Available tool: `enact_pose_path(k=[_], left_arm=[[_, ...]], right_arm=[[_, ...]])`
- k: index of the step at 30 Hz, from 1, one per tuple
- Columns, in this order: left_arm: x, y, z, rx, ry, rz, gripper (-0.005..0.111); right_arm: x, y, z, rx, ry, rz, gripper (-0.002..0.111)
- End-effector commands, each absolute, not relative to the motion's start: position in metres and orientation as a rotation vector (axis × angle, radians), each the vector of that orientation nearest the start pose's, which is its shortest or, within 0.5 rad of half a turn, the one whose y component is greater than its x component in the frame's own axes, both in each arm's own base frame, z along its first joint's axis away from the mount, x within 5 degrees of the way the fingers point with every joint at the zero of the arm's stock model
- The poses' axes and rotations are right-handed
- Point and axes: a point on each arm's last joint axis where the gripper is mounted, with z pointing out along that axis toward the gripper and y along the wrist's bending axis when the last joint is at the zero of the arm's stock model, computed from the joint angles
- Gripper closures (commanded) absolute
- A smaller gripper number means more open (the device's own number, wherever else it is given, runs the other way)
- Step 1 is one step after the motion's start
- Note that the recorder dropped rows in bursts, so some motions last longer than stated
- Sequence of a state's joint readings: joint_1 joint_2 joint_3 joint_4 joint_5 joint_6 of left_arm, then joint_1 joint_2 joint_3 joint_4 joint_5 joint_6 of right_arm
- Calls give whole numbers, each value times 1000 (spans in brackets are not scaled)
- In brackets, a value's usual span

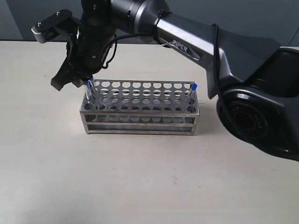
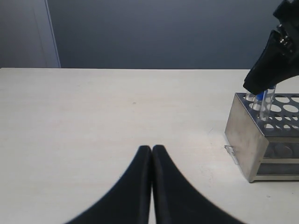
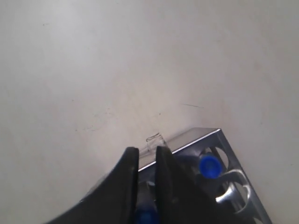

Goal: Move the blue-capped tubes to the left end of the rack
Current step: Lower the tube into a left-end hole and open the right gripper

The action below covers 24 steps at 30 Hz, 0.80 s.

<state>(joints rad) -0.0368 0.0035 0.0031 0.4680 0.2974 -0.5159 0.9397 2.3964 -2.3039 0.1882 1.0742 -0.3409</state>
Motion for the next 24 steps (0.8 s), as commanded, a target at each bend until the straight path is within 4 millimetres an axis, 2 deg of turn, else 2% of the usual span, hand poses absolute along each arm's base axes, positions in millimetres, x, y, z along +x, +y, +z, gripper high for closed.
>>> enact_pose_path(k=[1,6,11,13,18,24], left_arm=[[55,10,190,-116,1739,34,106],[55,10,190,-116,1739,34,106],[55,10,190,-116,1739,34,106],[55,10,190,-116,1739,34,106],[55,10,190,-116,1739,34,106],[55,10,190,-116,1739,34,106]], right_arm=[[299,434,217,-1550,2268,434,109],[298,434,211,-1564,2296,448,106],[297,434,212,-1563,2306,455,76],[296,433,212,-1568,2317,454,68],[294,431,220,-1564,2317,454,71],[294,421,251,-1498,2302,399,71]])
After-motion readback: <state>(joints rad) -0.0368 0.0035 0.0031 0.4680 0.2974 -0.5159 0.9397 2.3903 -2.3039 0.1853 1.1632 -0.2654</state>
